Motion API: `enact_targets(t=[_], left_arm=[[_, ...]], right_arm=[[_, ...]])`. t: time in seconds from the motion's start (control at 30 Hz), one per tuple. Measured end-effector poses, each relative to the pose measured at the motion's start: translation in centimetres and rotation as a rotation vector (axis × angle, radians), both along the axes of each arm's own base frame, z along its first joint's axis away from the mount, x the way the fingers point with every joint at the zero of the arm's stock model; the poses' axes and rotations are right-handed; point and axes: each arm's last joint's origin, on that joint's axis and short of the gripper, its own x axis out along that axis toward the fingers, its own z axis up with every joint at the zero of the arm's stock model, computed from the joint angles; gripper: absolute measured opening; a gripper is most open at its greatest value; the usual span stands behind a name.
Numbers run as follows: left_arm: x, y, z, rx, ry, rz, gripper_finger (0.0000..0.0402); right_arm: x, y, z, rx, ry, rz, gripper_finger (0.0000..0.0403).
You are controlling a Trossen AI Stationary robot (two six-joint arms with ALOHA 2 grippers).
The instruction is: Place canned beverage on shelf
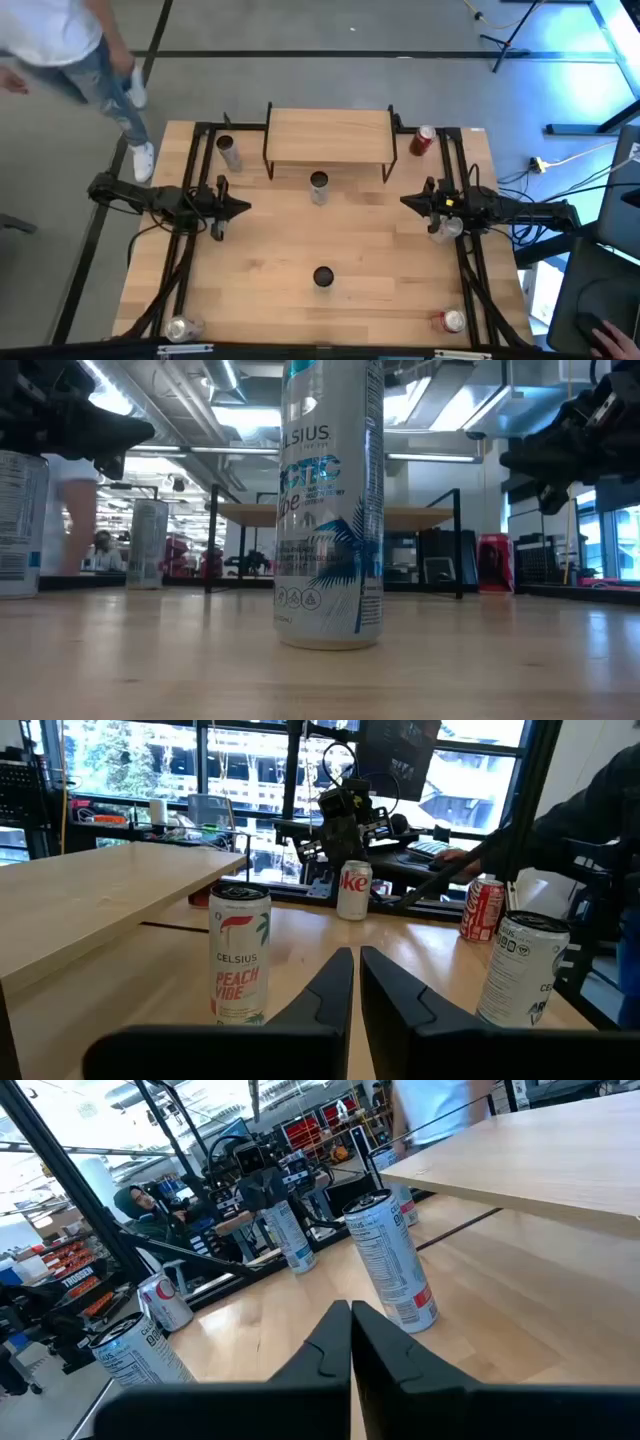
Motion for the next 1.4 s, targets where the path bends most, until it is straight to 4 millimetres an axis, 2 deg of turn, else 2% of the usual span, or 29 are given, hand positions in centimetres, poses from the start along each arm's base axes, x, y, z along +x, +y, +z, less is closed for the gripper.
enact_targets(t=[1.2,1.4], left_arm=[[0.0,0.0,-0.01,0.002,0.001,0.0,0.0015],[0.0,0.06,0.0,0.129,0.016,0.029,0.0015]], right_arm=[[0.0,-0.02,0.01,-0.008,0.0,-0.004,0.0003],[0.01,-0.04,0.17,-0.01,-0.023,-0.013,0.0003]])
